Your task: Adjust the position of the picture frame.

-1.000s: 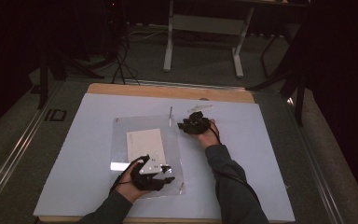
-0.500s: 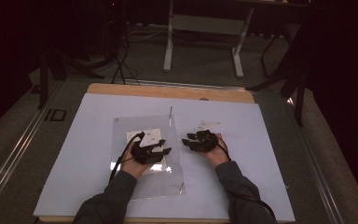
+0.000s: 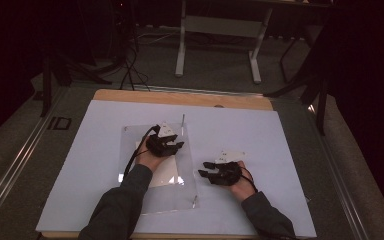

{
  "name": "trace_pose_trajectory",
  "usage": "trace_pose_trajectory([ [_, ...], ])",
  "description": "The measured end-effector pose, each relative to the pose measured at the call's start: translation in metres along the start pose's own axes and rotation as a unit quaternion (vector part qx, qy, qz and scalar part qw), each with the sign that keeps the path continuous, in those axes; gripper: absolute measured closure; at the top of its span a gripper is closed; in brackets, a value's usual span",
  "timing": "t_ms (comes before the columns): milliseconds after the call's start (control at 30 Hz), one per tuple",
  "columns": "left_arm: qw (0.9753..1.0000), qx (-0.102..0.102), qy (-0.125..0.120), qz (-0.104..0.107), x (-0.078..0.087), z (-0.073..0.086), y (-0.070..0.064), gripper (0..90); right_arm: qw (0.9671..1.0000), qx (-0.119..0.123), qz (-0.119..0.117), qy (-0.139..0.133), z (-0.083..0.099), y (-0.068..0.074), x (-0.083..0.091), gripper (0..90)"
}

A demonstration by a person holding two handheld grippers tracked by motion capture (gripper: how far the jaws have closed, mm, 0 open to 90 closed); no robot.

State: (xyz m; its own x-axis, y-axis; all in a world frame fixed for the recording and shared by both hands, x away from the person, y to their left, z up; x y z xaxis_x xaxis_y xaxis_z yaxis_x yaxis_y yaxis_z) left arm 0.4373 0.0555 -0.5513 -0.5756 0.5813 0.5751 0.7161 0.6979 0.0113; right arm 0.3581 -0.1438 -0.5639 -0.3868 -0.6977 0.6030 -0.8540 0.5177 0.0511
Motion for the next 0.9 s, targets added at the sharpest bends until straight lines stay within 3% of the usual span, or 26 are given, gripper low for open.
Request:
trace_pose_trajectory([
  [67, 1.0000, 0.007, 0.003, -0.005, -0.004, -0.001, 0.006, 57.5, 0.9999, 0.007, -0.008, 0.003, 0.004, 0.011, 0.004, 60.0],
  [333, 0.9992, 0.036, 0.004, -0.020, -0.019, -0.002, 0.021, 57.7, 0.9991, 0.024, -0.033, 0.011, 0.010, 0.031, 0.014, 59.4],
  [600, 0.9989, 0.034, 0.013, -0.029, -0.029, -0.011, 0.027, 57.8, 0.9982, 0.031, -0.051, 0.005, 0.020, 0.048, 0.030, 59.8],
  [767, 0.9985, 0.038, 0.019, -0.035, -0.036, -0.015, 0.033, 58.6, 0.9963, 0.050, -0.069, 0.011, 0.028, 0.060, 0.033, 59.7],
  [900, 0.9982, 0.040, 0.024, -0.037, -0.042, -0.017, 0.034, 58.7, 0.9948, 0.060, -0.082, 0.009, 0.030, 0.062, 0.036, 60.1],
])
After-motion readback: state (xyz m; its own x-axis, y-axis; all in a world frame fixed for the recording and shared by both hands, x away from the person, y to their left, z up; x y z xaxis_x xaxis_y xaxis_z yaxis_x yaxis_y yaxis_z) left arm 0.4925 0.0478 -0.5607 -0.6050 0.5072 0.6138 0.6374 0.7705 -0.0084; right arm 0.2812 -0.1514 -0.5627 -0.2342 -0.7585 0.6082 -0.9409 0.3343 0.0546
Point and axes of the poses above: each handheld gripper's, and its own axes: x roughly backward along the jaws, z roughly out of its underside, y roughly to its left, the point moved 5 cm from there along -x, roughly forward along the jaws, and after that the axes turned 1 degree about z, right-handed, at the moved point
